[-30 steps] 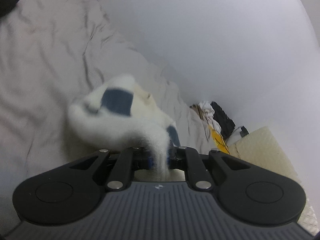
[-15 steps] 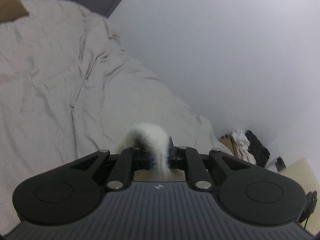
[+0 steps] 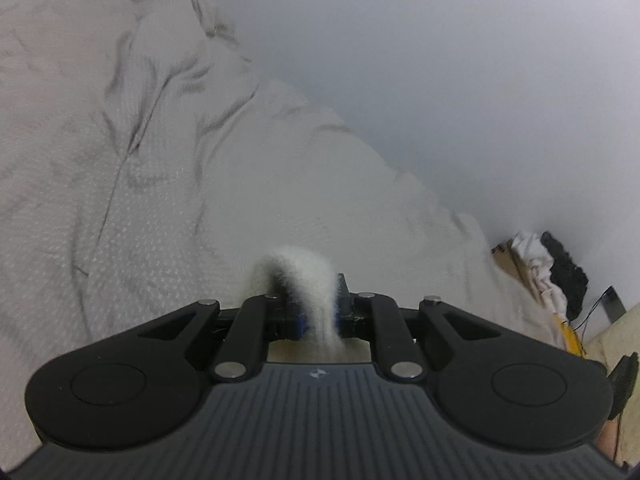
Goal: Fold large clothes
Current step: 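Lift the hem with both tools and fold it over toward the collar, then open both tools and withdraw from the folded sweater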
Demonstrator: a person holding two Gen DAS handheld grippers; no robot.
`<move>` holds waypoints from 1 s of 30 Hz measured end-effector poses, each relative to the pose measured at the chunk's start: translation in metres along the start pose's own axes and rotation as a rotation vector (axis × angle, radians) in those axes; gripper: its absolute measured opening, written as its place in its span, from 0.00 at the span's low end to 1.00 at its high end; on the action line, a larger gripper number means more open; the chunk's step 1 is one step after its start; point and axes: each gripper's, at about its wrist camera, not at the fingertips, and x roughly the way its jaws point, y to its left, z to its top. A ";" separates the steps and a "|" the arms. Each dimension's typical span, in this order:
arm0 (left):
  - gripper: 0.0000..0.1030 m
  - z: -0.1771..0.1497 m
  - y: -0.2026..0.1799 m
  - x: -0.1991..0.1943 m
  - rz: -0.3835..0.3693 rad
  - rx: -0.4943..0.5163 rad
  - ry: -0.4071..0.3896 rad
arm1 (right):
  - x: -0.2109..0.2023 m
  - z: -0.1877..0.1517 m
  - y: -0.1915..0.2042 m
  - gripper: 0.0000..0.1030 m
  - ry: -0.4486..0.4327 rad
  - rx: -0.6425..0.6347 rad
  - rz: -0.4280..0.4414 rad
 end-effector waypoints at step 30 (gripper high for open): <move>0.64 -0.134 -0.074 -0.159 0.083 0.190 -0.039 | -0.119 -0.104 0.059 0.72 -0.028 -0.403 -0.006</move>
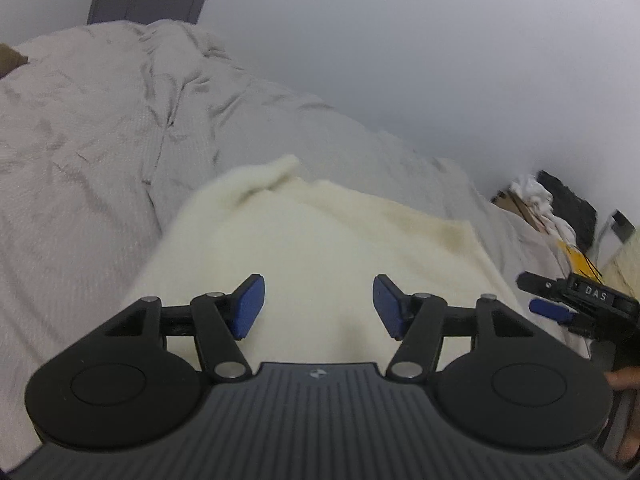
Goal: Fold large clothes
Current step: 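Open both tools and withdraw from the folded sweater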
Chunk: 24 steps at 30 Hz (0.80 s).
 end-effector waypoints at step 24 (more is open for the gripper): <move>0.64 -0.094 -0.073 -0.117 -0.044 0.178 -0.056 | -0.144 -0.111 0.049 0.71 -0.048 -0.190 0.010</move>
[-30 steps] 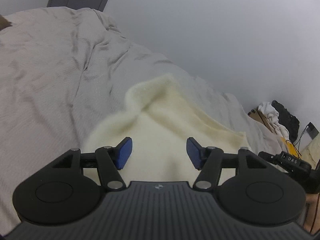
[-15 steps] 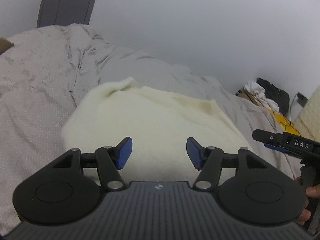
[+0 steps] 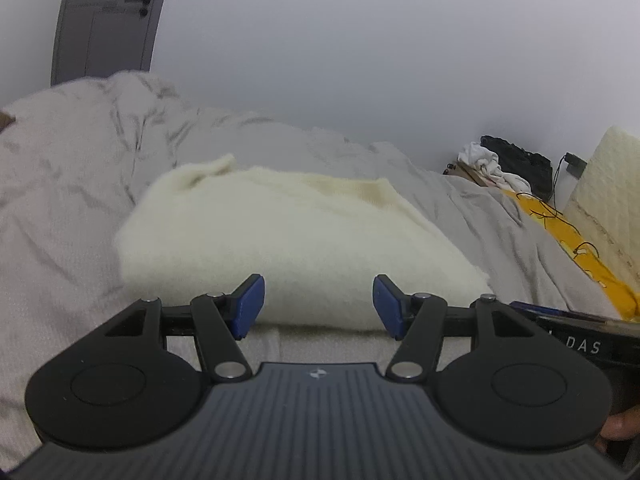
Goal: Fold large clothes
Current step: 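Open both tools and withdraw from the folded sweater, then grasp the folded sweater edge with both tools and roll it over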
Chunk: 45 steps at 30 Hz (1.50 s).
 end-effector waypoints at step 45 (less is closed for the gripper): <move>0.92 -0.014 0.049 0.072 0.139 -0.077 0.070 | 0.083 -0.027 -0.055 1.00 0.170 0.528 0.123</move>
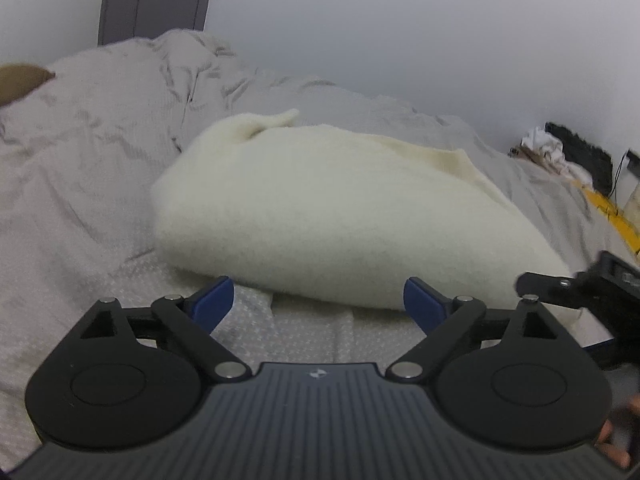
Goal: Fold large clothes
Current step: 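Grasp the folded sweater edge with both tools and roll it over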
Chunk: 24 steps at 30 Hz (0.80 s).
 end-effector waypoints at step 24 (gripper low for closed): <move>0.90 -0.003 0.092 0.077 -0.370 -0.739 0.030 | 0.028 0.020 -0.023 0.38 -0.135 0.318 0.058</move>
